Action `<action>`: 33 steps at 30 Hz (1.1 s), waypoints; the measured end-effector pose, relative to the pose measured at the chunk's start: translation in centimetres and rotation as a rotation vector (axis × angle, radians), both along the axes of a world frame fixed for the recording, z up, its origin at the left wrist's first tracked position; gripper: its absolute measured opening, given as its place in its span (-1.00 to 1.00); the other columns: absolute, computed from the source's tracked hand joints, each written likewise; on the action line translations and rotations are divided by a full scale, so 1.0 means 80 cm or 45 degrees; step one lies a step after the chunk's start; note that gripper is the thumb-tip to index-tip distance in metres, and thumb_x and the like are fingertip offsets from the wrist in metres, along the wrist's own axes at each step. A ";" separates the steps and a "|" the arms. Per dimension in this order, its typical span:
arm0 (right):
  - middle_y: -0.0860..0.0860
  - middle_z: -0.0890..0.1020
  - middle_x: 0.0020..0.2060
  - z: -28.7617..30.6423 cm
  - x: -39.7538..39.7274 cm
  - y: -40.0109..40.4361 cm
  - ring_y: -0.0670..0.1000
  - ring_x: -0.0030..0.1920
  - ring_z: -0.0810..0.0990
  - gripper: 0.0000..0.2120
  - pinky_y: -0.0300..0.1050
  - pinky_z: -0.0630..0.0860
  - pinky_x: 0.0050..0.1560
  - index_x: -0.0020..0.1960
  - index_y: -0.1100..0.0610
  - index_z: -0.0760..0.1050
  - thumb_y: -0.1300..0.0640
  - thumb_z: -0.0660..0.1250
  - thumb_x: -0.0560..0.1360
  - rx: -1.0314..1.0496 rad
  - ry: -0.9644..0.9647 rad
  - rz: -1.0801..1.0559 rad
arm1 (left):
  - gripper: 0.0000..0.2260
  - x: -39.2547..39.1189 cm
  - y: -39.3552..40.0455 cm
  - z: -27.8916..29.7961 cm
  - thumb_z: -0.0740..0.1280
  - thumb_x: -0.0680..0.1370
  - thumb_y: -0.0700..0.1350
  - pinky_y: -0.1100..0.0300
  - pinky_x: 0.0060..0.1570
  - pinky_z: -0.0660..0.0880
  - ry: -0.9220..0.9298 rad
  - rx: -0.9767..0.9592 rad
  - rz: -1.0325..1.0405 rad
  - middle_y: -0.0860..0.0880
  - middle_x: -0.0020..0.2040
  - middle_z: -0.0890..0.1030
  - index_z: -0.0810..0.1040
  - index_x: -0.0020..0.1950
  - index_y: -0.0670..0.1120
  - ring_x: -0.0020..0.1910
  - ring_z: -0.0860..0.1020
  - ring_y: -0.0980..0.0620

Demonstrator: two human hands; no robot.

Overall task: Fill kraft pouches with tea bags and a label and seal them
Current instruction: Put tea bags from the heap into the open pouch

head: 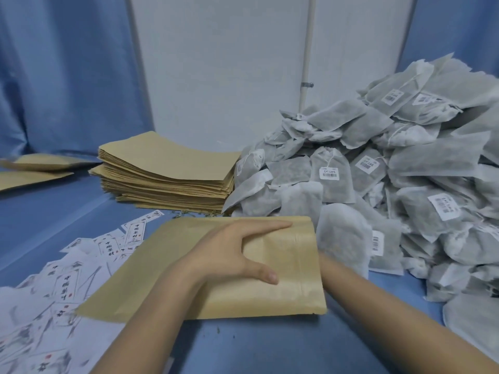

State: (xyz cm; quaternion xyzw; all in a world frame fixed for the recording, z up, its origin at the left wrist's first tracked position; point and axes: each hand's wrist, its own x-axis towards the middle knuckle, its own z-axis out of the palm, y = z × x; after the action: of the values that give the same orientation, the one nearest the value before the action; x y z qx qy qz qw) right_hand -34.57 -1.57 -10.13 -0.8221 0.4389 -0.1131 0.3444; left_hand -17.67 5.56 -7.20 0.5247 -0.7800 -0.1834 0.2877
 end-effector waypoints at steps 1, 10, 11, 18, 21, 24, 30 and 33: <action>0.16 0.53 0.20 0.004 -0.006 -0.001 0.03 0.23 0.49 -0.70 -0.47 0.42 -0.09 0.28 0.32 0.40 0.30 0.19 0.56 -0.110 0.010 0.013 | -0.27 0.001 -0.001 0.000 0.59 0.20 0.14 0.29 0.33 0.28 -0.003 -0.008 0.003 0.49 0.27 0.38 0.34 0.27 0.49 0.29 0.31 0.47; 0.09 0.44 0.24 0.027 -0.118 -0.026 0.15 0.21 0.41 -0.35 0.00 0.36 0.19 0.39 0.00 0.27 -0.22 0.33 0.40 -0.926 0.495 -0.511 | -0.22 -0.002 -0.001 -0.007 0.52 0.13 0.32 0.34 0.26 0.26 -0.065 0.034 0.035 0.54 0.27 0.33 0.27 0.29 0.52 0.28 0.28 0.49; 0.10 0.48 0.22 0.025 -0.120 -0.026 0.14 0.20 0.45 -0.36 0.00 0.40 0.15 0.39 0.01 0.26 -0.20 0.34 0.40 -0.873 0.427 -0.512 | -0.22 -0.002 0.000 -0.008 0.49 0.12 0.35 0.36 0.25 0.25 -0.068 0.034 0.033 0.55 0.27 0.31 0.26 0.29 0.52 0.28 0.26 0.51; -0.15 0.50 -0.21 0.037 -0.137 0.003 -0.01 -0.14 0.48 -0.55 -0.14 0.29 -0.23 0.03 -0.03 0.37 -0.16 0.48 0.28 -0.689 -0.342 -0.891 | -0.23 -0.002 0.000 -0.014 0.52 0.10 0.31 0.45 0.16 0.25 0.048 0.069 0.019 0.56 0.25 0.33 0.30 0.27 0.52 0.25 0.27 0.53; -0.08 0.54 -0.15 0.033 -0.116 0.007 -0.07 -0.18 0.52 -0.59 -0.21 0.36 -0.33 -0.01 0.01 0.40 -0.11 0.48 0.26 -0.395 -0.454 -0.870 | -0.24 -0.001 0.001 -0.012 0.55 0.10 0.27 0.59 0.07 0.28 0.100 0.076 0.009 0.55 0.23 0.36 0.34 0.25 0.51 0.22 0.30 0.53; -0.01 0.58 -0.19 0.025 -0.083 0.007 -0.05 -0.30 0.62 -0.73 -0.24 0.48 -0.35 -0.08 0.06 0.42 0.00 0.45 0.34 -0.153 -0.509 -0.764 | -0.25 0.002 0.002 -0.009 0.60 0.13 0.20 0.58 0.07 0.30 0.160 0.086 0.001 0.49 0.24 0.40 0.37 0.25 0.47 0.22 0.33 0.51; -0.04 0.57 -0.29 0.010 -0.063 0.012 -0.11 -0.41 0.51 -0.70 -0.39 0.33 -0.49 -0.14 0.04 0.35 0.05 0.46 0.31 -0.303 -0.319 -0.704 | -0.31 0.015 0.003 -0.006 0.60 0.18 0.10 0.44 0.11 0.35 0.317 0.067 0.028 0.33 0.18 0.55 0.43 0.23 0.44 0.22 0.44 0.37; 0.08 0.61 -0.27 0.013 -0.050 0.023 -0.01 -0.40 0.61 -0.70 -0.27 0.48 -0.40 0.05 0.20 0.47 0.10 0.43 0.40 0.168 -0.741 -0.505 | -0.34 0.015 0.001 -0.006 0.60 0.21 0.07 0.55 0.05 0.32 0.328 0.062 0.030 0.31 0.17 0.57 0.45 0.23 0.40 0.21 0.45 0.37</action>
State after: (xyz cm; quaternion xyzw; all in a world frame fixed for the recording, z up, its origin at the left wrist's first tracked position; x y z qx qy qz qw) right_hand -38.61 0.29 -9.11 -0.6301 0.4799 -0.3786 0.4788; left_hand -16.48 5.68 -7.71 0.5127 -0.7257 -0.2648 0.3747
